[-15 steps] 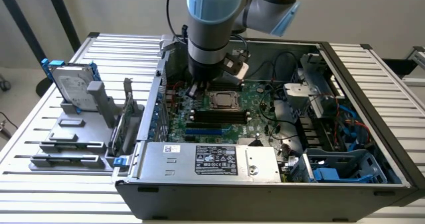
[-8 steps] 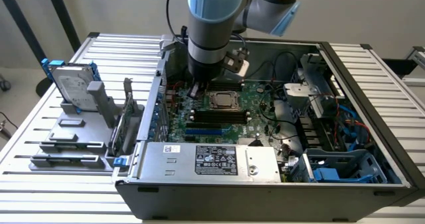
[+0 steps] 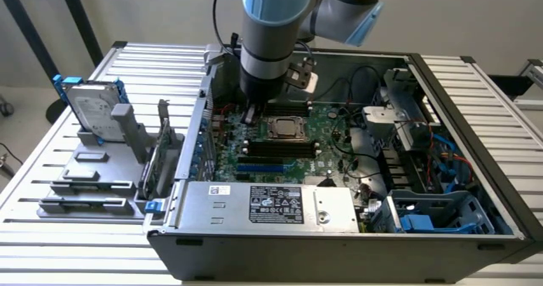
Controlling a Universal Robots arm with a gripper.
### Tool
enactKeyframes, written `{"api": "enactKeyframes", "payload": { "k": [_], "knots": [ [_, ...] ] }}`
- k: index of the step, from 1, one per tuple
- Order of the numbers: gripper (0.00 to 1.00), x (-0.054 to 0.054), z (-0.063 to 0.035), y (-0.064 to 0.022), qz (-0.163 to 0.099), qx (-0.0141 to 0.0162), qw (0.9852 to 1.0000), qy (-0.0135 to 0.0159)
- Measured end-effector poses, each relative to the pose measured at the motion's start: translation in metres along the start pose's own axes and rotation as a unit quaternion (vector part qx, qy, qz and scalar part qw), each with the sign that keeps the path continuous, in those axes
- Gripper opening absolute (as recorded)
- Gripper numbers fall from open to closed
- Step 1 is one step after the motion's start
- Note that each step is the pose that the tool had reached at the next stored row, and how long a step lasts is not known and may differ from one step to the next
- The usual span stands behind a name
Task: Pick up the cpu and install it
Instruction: 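Install the first cpu locking lever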
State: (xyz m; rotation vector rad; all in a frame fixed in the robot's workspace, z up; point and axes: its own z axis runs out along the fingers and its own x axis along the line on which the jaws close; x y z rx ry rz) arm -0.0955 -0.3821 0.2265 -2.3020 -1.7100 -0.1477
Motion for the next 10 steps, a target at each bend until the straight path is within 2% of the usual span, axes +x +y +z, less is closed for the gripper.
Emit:
{"api": "enactKeyframes", "payload": {
  "k": [5, 10],
  "knots": [
    [0.11, 0.0022, 0.0007, -0.0007, -0.028, 0.0058, 0.9996, -0.0057],
    [0.11, 0.0039, 0.0010, -0.0012, -0.055, 0.0111, 0.9984, -0.0108]
  ]
}}
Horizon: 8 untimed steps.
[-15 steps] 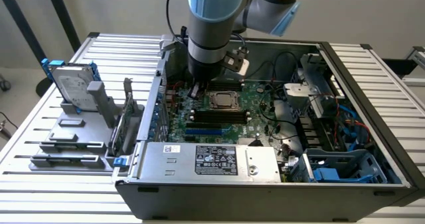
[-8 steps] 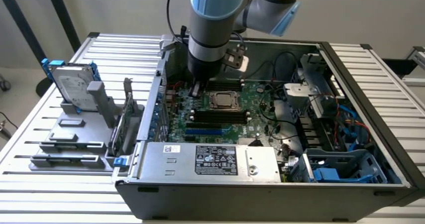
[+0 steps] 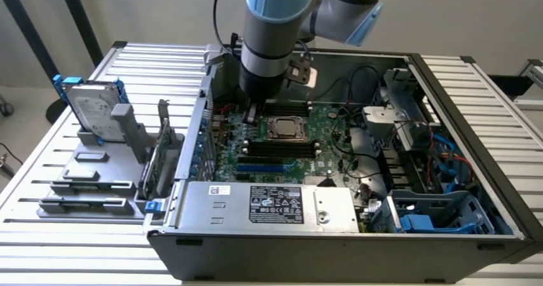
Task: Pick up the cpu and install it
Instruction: 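Install the first cpu locking lever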
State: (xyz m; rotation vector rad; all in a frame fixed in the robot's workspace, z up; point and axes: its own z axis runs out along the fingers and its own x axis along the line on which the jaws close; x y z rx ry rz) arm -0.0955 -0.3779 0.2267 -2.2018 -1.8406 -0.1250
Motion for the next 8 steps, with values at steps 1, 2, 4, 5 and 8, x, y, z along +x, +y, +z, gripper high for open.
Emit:
{"api": "enactKeyframes", "payload": {
  "k": [1, 2, 4, 5, 8],
  "knots": [
    [0.11, 0.0002, -0.0002, -0.0001, -0.006, 0.0012, 1.0000, -0.0009],
    [0.11, 0.0004, -0.0006, -0.0002, -0.012, 0.0024, 0.9999, -0.0019],
    [0.11, 0.0006, -0.0014, -0.0003, -0.025, 0.0045, 0.9997, -0.0040],
    [0.11, 0.0007, -0.0015, -0.0003, -0.031, 0.0051, 0.9995, -0.0048],
    [0.11, 0.0009, -0.0017, -0.0003, -0.046, 0.0049, 0.9989, -0.0088]
  ]
}}
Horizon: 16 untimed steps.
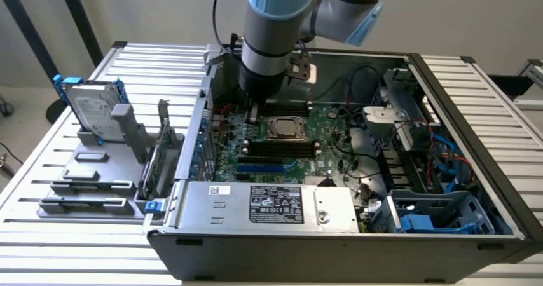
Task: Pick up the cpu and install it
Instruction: 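Install the first cpu locking lever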
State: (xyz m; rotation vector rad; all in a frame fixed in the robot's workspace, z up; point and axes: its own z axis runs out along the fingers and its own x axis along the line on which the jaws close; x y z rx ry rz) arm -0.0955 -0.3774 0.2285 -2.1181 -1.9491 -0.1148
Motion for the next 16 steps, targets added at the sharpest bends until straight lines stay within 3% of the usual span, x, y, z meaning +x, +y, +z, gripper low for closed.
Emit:
{"api": "enactKeyframes", "payload": {
  "k": [2, 6, 9, 12, 16],
  "knots": [
    [0.11, 0.0008, 0.0002, -0.0001, -0.005, -0.0015, 1.0000, -0.0057],
    [0.11, 0.0035, 0.0004, -0.0003, -0.011, -0.0022, 0.9997, -0.0219],
    [0.11, 0.0055, 0.0003, -0.0005, -0.018, -0.0029, 0.9993, -0.0317],
    [0.11, 0.0069, 0.0006, -0.0006, -0.029, -0.0090, 0.9989, -0.0353],
    [0.11, 0.0079, 0.0008, -0.0007, -0.046, -0.0203, 0.9980, -0.0393]
  ]
}}
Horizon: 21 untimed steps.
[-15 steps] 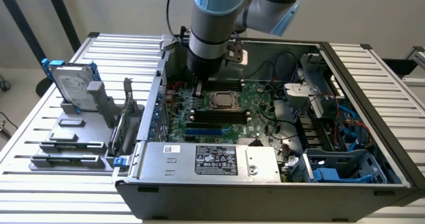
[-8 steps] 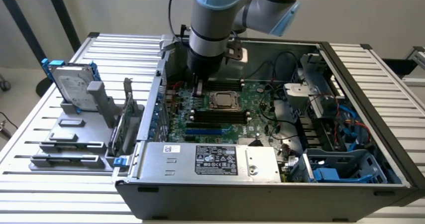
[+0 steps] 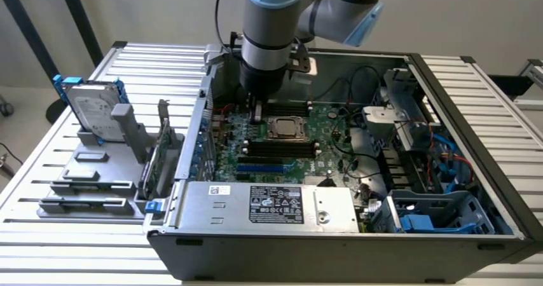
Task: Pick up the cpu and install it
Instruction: 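Install the first cpu locking lever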
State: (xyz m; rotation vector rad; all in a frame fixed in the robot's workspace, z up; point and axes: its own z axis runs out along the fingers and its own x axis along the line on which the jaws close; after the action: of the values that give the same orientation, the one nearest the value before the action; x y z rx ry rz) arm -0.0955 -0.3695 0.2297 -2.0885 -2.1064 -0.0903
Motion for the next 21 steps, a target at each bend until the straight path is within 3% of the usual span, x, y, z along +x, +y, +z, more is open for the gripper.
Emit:
{"api": "enactKeyframes", "payload": {
  "k": [6, 8, 11, 13, 15, 17, 21],
  "knots": [
    [0.11, 0.0005, 0.0001, 0.0000, -0.025, -0.0205, 0.9995, -0.0056],
    [0.11, 0.0010, 0.0002, 0.0000, -0.032, -0.0285, 0.9990, -0.0085],
    [0.11, 0.0022, 0.0004, 0.0001, -0.041, -0.0397, 0.9983, -0.0149],
    [0.11, 0.0038, 0.0005, 0.0001, -0.045, -0.0460, 0.9977, -0.0219],
    [0.11, 0.0059, -0.0001, 0.0000, -0.047, -0.0488, 0.9973, -0.0301],
    [0.11, 0.0088, -0.0012, -0.0001, -0.048, -0.0494, 0.9969, -0.0373],
    [0.11, 0.0099, -0.0013, 0.0000, -0.049, -0.0494, 0.9969, -0.0381]
  ]
}}
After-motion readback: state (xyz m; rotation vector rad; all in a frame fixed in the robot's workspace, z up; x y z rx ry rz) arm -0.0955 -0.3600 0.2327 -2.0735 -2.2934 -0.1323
